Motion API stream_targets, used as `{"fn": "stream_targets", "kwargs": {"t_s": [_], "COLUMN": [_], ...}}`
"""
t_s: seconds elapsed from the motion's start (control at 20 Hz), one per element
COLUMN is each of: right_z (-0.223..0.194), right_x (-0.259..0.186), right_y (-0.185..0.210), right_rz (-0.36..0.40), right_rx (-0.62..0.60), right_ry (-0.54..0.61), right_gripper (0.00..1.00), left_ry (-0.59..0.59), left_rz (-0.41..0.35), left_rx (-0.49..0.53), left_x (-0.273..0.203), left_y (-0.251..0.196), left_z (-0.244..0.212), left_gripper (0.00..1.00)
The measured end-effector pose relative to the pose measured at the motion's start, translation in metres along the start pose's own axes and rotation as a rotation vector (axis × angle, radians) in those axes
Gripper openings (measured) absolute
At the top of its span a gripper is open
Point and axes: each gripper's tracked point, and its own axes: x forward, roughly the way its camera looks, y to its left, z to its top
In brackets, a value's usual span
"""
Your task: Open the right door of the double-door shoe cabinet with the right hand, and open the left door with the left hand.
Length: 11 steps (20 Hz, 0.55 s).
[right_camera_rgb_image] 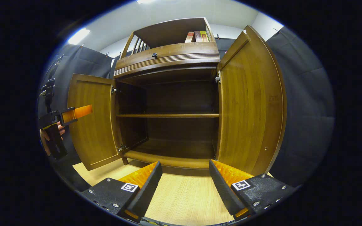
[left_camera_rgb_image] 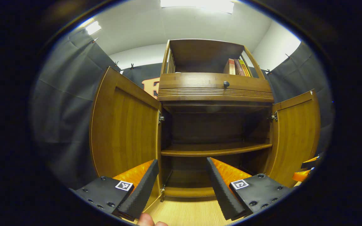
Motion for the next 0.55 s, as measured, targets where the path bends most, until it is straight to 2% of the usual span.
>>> {"fn": "stream_targets", "kwargs": {"t_s": [0.55], "right_z": [0.0028], "right_x": [-0.0018], "right_y": [-0.0002], "right_rz": [-0.009], "right_rx": [0.001], "right_ry": [-0.008], "right_gripper": [0.93], "left_ry": [0.007], "left_rz": [-0.019], "left_rx": [0.006], "left_x": [0.0041], "left_y": [-0.0031], "left_z": [-0.0073], "left_gripper": [0.99]}}
